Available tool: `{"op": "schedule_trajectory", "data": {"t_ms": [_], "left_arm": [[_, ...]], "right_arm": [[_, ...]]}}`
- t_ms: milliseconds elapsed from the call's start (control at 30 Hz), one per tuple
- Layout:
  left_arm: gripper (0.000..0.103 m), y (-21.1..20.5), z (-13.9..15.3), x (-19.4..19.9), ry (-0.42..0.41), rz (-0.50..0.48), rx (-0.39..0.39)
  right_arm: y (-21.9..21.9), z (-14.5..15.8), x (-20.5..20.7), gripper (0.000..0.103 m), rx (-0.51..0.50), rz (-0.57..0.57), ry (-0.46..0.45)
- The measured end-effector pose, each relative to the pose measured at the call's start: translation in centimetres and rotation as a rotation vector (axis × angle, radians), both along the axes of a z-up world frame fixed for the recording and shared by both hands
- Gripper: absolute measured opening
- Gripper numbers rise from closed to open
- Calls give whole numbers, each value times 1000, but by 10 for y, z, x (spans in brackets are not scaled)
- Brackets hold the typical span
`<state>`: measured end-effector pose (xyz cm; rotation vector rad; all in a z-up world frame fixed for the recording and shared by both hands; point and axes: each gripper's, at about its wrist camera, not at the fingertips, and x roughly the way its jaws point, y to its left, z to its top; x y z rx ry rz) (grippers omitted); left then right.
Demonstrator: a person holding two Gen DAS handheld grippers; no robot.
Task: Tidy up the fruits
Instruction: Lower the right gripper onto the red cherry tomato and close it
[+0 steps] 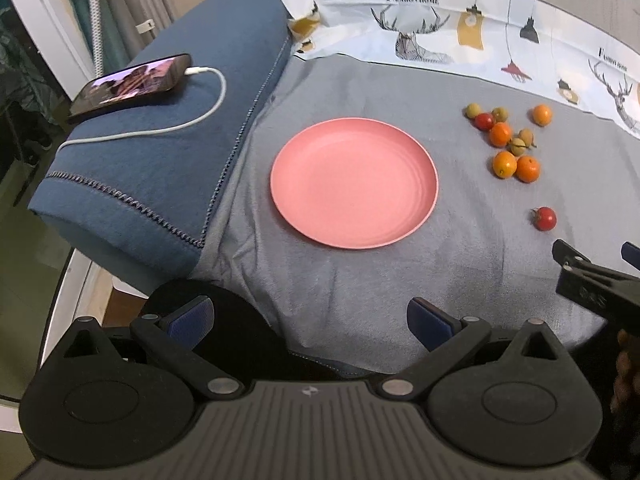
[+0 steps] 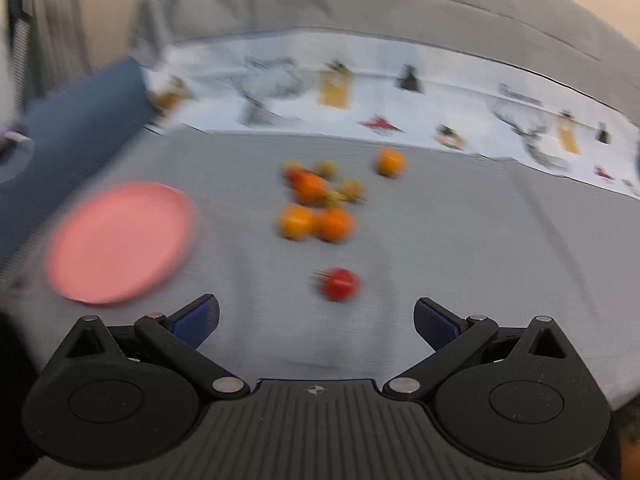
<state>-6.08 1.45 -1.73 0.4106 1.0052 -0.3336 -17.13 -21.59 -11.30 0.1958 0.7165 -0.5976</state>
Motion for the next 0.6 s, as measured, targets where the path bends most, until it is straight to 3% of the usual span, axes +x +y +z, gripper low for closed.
{"op": "schedule_trajectory", "data": {"t_ms": [167, 300, 367, 400, 433, 467, 533, 600], "left_arm": [[103, -21, -7, 8, 29, -11, 31], [103, -39, -10, 14, 31, -24, 51], [103, -50, -11, 19, 30, -39, 48], [103, -57, -12, 21, 28, -48, 44], [103, -66, -14, 24, 24, -61, 41], [103, -76, -15, 27, 18, -77, 35], [103, -101, -21, 37, 17, -118, 20], [103, -129, -28, 46, 24, -162, -5]], "right_arm": [[-35, -38, 21, 102, 73, -65, 58], [-40, -50, 38, 102, 68, 13, 20], [-39, -54, 45, 93, 54, 60, 8], [-38, -56, 47, 78, 43, 88, 5], [-37, -57, 48, 54, 31, 107, 12], [-37, -59, 49, 43, 22, 120, 27], [-39, -59, 46, 34, 8, 121, 18], [-47, -60, 44, 33, 5, 88, 12]]}}
